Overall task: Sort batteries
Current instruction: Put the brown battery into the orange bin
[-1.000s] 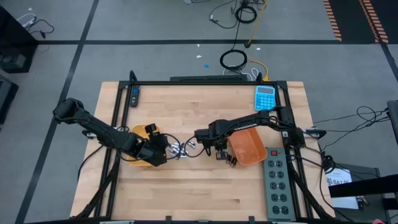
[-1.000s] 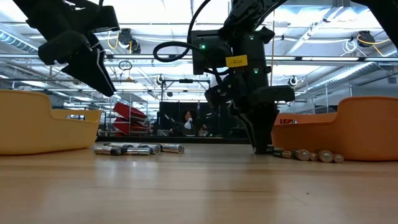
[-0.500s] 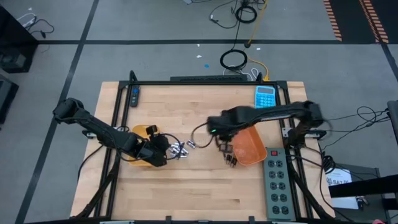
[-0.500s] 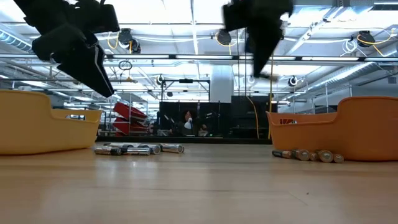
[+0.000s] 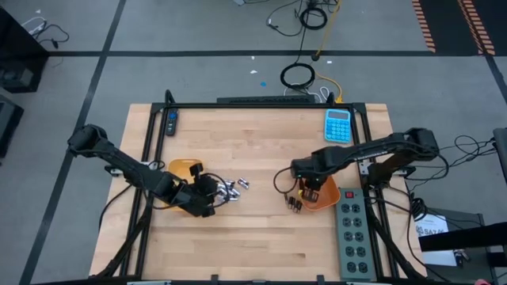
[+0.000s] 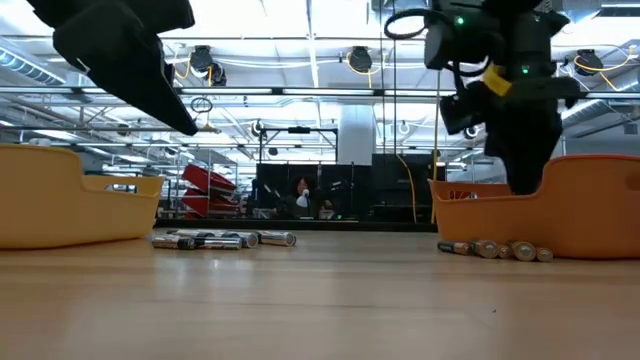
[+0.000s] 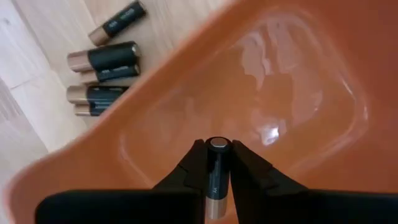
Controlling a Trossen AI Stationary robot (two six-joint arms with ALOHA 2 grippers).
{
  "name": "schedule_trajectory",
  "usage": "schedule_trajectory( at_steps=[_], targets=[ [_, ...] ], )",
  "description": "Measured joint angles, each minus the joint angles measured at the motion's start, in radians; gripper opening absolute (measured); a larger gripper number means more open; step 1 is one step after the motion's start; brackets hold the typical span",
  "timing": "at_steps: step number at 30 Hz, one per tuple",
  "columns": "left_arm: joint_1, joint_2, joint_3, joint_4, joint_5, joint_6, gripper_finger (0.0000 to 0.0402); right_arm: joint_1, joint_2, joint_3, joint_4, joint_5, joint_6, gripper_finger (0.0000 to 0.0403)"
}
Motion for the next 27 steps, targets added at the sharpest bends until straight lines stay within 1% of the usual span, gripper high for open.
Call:
schedule_trajectory(
  at_steps=[3, 6, 12, 14, 16, 18, 20, 23, 27],
  targets=[
    [-0.001, 0.000, 0.000, 0.011, 0.000, 0.000, 0.0170, -0.009, 0.009, -0.038, 0.033, 0.001, 0.017, 0.0042],
    [-0.001, 0.000, 0.000, 0.034, 0.000, 0.004, 0.0170, -0.010, 0.009, -0.043, 0.075, 0.006, 0.020, 0.0059],
    [0.000, 0.000, 0.000, 0.049, -0.003, 0.026, 0.0170, -0.013, 0.011, -0.044, 0.082, 0.016, 0.013, 0.0102],
    [0.000, 0.000, 0.000, 0.048, -0.003, 0.028, 0.0170, -0.013, 0.011, -0.030, 0.044, 0.020, 0.009, 0.0112],
    [0.000, 0.000, 0.000, 0.048, -0.003, 0.032, 0.0170, -0.013, 0.011, 0.014, -0.025, 0.045, 0.007, 0.0119],
    [0.000, 0.000, 0.000, 0.047, -0.003, 0.033, 0.0170, -0.008, 0.011, 0.079, -0.100, 0.110, 0.014, 0.0122],
    [0.000, 0.000, 0.000, 0.047, -0.003, 0.035, 0.0170, 0.008, 0.011, 0.155, -0.134, 0.165, 0.020, 0.0123],
    [0.000, 0.000, 0.000, 0.048, -0.002, 0.051, 0.0170, 0.049, 0.024, 0.259, -0.113, 0.197, -0.007, 0.0123],
    [0.000, 0.000, 0.000, 0.048, -0.003, 0.054, 0.0170, 0.111, 0.091, 0.349, -0.034, 0.200, -0.123, 0.0127]
  ],
)
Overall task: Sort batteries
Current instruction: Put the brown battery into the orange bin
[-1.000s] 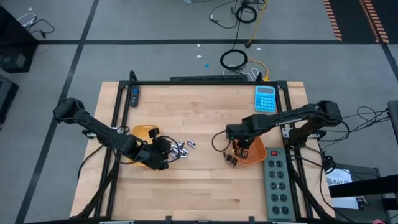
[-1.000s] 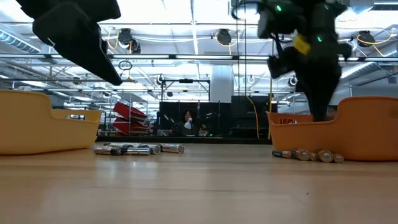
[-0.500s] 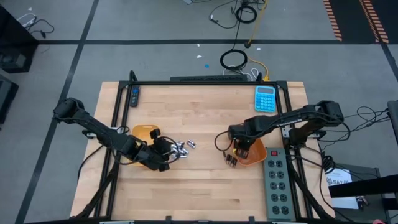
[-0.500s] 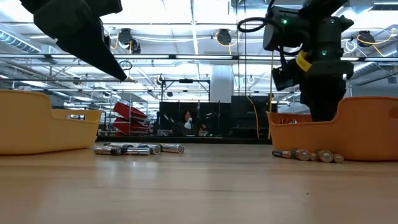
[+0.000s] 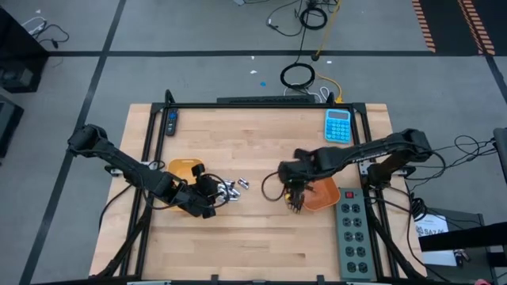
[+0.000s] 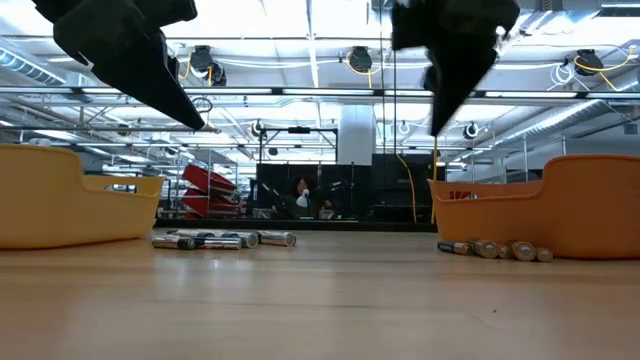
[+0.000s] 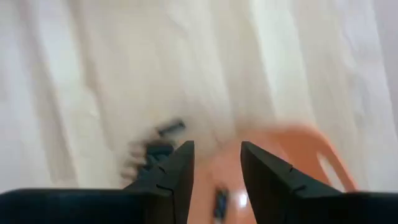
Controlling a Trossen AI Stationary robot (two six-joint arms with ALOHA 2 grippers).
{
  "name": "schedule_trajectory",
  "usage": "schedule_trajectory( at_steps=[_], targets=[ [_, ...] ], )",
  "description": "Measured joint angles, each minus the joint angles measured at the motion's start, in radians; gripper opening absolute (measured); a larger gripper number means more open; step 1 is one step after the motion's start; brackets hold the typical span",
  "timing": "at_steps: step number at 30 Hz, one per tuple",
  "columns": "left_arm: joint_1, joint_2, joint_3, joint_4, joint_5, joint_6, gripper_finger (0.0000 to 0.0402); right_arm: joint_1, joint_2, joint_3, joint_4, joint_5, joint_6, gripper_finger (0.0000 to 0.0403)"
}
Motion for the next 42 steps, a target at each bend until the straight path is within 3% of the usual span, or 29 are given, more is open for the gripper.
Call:
schedule_trajectory(
  at_steps=[7, 12, 16, 42],
  targets=[
    [-0.012, 0.000, 0.000, 0.000, 0.000, 0.001, 0.0170, 0.054, 0.191, 0.115, 0.042, -0.058, -0.160, 0.0203],
    [-0.026, 0.000, 0.000, -0.002, 0.000, -0.001, 0.0170, 0.045, 0.312, 0.159, -0.017, -0.057, -0.192, 0.0283],
    [-0.034, 0.000, 0.000, -0.001, 0.000, -0.001, 0.0170, 0.033, 0.389, 0.178, -0.121, -0.055, -0.211, 0.0317],
    [-0.034, 0.000, 0.000, -0.002, 0.001, -0.002, 0.0170, 0.033, 0.474, 0.180, -0.090, -0.078, -0.250, 0.0318]
  ],
)
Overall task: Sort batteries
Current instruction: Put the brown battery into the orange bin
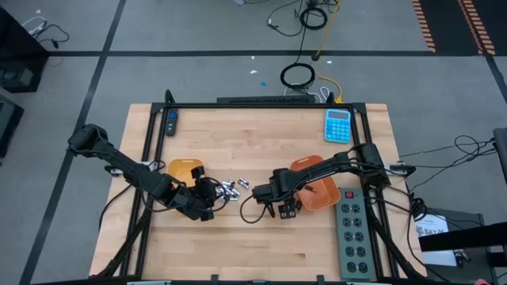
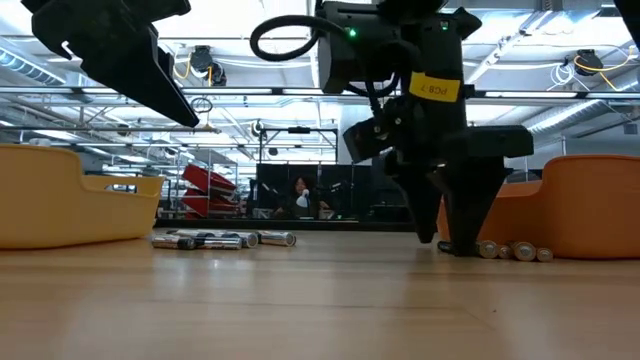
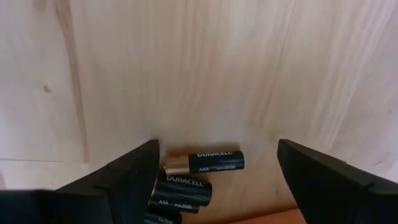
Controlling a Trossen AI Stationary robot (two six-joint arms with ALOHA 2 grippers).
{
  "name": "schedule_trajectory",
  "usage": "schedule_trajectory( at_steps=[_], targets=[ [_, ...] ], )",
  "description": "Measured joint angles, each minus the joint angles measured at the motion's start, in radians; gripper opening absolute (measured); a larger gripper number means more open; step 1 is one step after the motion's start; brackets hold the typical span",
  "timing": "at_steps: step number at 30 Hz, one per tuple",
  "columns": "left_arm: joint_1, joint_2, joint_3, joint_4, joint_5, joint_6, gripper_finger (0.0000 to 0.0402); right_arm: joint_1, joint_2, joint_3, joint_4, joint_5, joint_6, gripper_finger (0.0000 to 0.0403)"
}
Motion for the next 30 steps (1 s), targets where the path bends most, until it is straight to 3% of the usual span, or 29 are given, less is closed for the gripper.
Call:
schedule_trajectory(
  at_steps=[12, 30],
  targets=[
    [0.000, 0.000, 0.000, -0.002, 0.000, 0.000, 0.0170, 0.009, -0.005, -0.028, 0.008, -0.001, -0.015, 0.0313],
    [0.000, 0.000, 0.000, -0.003, 0.008, 0.000, 0.0170, 0.004, -0.003, -0.031, -0.008, -0.082, -0.011, 0.0211]
  ],
)
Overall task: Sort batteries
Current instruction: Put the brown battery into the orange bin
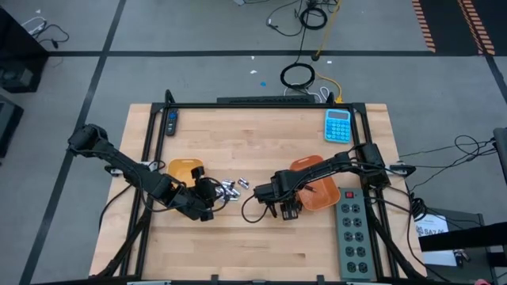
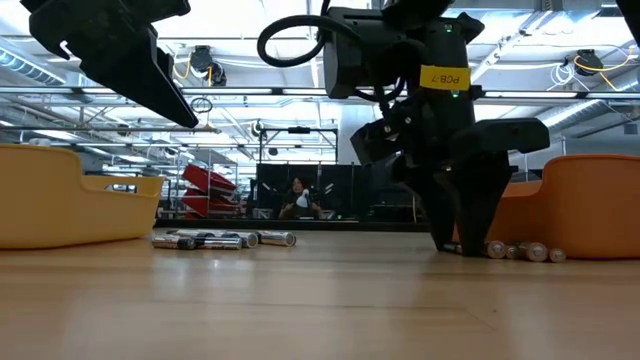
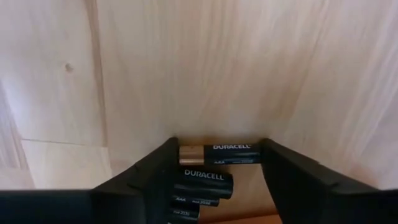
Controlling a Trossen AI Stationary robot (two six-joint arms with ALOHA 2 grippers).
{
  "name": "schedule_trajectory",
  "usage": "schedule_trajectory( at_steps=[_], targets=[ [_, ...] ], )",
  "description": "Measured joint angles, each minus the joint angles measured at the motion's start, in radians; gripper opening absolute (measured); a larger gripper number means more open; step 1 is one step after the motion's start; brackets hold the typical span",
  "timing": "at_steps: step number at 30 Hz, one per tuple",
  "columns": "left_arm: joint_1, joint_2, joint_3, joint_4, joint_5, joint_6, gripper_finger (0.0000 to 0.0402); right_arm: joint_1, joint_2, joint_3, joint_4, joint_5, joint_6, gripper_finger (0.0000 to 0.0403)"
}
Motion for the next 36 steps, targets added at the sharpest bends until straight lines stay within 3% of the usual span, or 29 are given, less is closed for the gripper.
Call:
schedule_trajectory(
  at_steps=[11, 36],
  targets=[
    [0.000, 0.000, 0.000, -0.002, 0.001, 0.000, 0.0170, 0.000, 0.000, 0.000, -0.005, -0.002, -0.004, 0.0163],
    [0.000, 0.000, 0.000, -0.002, 0.002, -0.002, 0.0170, -0.029, -0.054, 0.040, 0.028, -0.023, -0.011, 0.0163]
  ],
)
